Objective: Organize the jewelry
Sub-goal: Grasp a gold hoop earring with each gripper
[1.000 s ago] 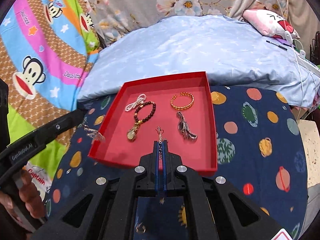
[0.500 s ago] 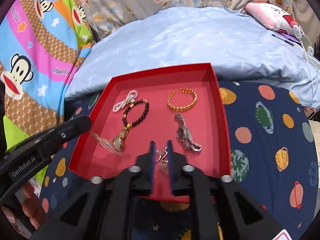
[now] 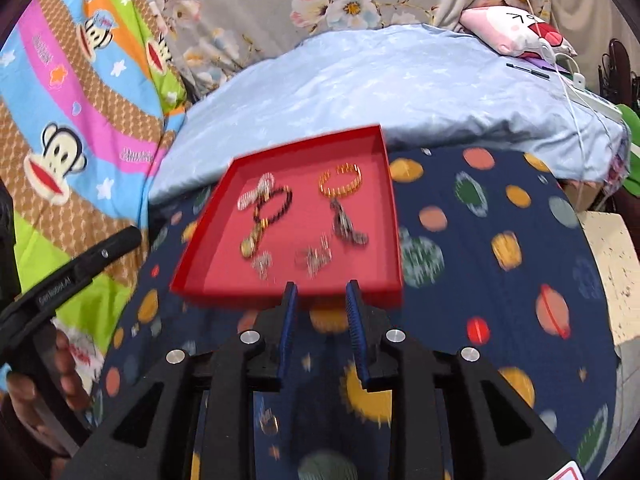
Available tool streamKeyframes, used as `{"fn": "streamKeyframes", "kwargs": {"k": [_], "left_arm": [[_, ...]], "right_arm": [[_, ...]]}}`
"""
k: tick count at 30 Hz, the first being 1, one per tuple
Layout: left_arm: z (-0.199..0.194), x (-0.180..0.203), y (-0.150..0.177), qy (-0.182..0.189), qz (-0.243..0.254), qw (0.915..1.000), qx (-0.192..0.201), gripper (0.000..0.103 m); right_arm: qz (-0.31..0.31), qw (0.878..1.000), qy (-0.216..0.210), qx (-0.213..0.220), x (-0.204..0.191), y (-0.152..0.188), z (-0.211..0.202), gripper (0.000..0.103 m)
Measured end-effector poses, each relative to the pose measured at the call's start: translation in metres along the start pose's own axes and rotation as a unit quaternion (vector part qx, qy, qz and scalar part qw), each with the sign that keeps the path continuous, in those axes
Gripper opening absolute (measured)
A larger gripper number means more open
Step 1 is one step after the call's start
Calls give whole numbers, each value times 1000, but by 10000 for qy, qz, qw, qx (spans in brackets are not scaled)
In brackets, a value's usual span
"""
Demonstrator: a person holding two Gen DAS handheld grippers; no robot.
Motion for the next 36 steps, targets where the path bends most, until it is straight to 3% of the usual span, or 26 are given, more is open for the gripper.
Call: {"fn": "streamKeyframes", "kwargs": {"k": [7, 13, 23, 32, 36], "left_arm": [[-17, -23, 46, -211, -126, 9990, -361, 47], [-21, -38, 82, -326, -258, 9969, -669, 47], [-22, -52, 114, -489, -262, 9942, -921, 47], [-20, -50, 125, -468, -205, 9933, -1034, 47], [-16, -44, 128, -424, -141, 9932, -1075, 47]], "right_arm": [[-100, 9994, -110, -301, -20, 47, -16, 28], [-230, 9972, -285, -658, -44, 78, -3, 28], [-603, 9924, -378, -1006, -78, 93, 33, 28], [-672, 9920, -239, -1043, -78, 94, 48, 28], [-820, 9915, -88, -1008, -79, 94, 49, 18]]}}
Point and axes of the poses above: each gripper's, at about its wrist camera, not at the fingertips, and z roughly the way its jaws point, x to its right, y to its underside, the point moved 3 cm from there along z, roughly the way its jaws point, and after that the axes turned 13 degrees about -z, right-handed, at the moved point
